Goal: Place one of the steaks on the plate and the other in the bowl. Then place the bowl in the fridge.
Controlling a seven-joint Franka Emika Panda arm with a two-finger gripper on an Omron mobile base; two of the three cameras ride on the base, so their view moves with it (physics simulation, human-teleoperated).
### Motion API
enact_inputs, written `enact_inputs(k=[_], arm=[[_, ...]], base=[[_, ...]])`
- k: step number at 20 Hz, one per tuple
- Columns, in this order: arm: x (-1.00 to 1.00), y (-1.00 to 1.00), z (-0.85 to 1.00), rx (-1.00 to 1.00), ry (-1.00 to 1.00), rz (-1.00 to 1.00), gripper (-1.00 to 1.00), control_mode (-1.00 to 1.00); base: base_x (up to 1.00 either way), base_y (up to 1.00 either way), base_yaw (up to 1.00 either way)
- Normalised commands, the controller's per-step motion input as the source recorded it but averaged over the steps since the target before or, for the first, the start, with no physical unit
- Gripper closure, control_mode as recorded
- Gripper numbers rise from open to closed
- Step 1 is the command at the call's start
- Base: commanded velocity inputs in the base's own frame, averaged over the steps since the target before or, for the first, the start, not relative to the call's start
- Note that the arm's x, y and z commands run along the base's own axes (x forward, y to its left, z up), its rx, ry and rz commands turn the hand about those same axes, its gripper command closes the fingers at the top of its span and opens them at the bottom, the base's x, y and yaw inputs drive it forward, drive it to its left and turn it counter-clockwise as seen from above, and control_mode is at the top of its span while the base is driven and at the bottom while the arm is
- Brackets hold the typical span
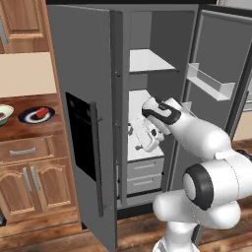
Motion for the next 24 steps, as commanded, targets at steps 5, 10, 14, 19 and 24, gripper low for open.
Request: enact_inputs(k=[5, 10, 14, 19, 24], arm=[[0.18, 0.22, -0.12, 0.0, 0.0, 0.25, -1.0, -1.0], [0.32, 0.19, -0.21, 0.02, 0.0, 0.16, -1.0, -1.0], [0.29, 0.24, -0.24, 0.03, 0.0, 0.13, -1.0, -1.0], [0.47, 0.13, -0.28, 0.0, 0.0, 0.05, -1.0, -1.0], [0.33, 0.16, -0.16, 0.0, 0.0, 0.04, -1.0, -1.0]], base=[[0.0, 0.0, 0.0], [0.0, 0.0, 0.0], [0.0, 0.0, 0.0], [0.0, 0.0, 0.0], [0.0, 0.0, 0.0]])
